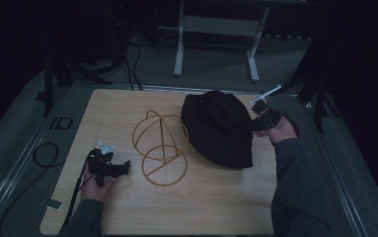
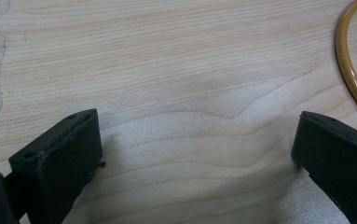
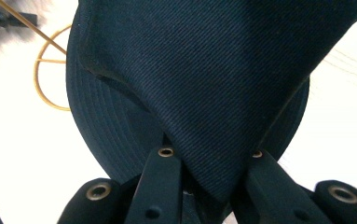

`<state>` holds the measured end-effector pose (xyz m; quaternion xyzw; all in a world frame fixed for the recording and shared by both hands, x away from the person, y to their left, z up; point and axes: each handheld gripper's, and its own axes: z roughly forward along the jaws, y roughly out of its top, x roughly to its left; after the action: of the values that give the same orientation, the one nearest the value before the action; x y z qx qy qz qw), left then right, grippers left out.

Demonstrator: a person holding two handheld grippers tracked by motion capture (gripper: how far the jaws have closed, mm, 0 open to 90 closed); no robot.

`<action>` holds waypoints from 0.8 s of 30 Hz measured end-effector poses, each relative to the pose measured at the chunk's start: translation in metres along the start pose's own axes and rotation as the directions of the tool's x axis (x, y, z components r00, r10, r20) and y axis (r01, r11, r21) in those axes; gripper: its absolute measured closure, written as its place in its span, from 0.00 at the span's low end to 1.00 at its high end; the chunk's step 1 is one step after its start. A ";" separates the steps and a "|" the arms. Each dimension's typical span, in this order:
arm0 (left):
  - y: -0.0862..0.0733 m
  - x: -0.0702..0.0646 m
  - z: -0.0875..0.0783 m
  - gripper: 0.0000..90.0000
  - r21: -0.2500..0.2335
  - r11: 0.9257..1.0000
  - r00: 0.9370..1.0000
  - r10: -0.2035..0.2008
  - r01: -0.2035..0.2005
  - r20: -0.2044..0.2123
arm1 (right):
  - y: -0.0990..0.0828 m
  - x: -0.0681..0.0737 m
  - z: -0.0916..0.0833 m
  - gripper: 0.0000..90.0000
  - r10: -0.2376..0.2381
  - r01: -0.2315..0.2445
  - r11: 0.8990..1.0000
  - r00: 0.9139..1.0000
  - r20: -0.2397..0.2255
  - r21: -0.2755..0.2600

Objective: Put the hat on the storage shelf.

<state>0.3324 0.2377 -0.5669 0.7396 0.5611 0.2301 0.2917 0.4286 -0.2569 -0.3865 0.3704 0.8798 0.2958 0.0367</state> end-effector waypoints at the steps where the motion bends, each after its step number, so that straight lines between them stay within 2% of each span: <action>1: 0.000 0.000 0.000 0.02 0.000 1.000 1.000 0.000 0.000 0.000 | 0.000 0.000 -0.001 0.95 0.000 0.000 1.000 1.000 -0.001 -0.003; 17: 0.000 0.000 0.000 0.02 0.000 1.000 1.000 0.000 0.000 0.000 | -0.002 0.005 -0.016 0.95 -0.030 0.030 0.999 1.000 0.005 -0.027; 24: 0.000 0.000 0.000 0.02 -0.003 1.000 1.000 -0.005 0.005 0.000 | -0.002 0.008 -0.027 0.94 -0.040 0.040 0.998 0.999 -0.001 -0.053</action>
<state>0.3324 0.2374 -0.5671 0.7378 0.5625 0.2305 0.2934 0.4135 -0.2661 -0.3639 0.3514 0.8788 0.3188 0.0513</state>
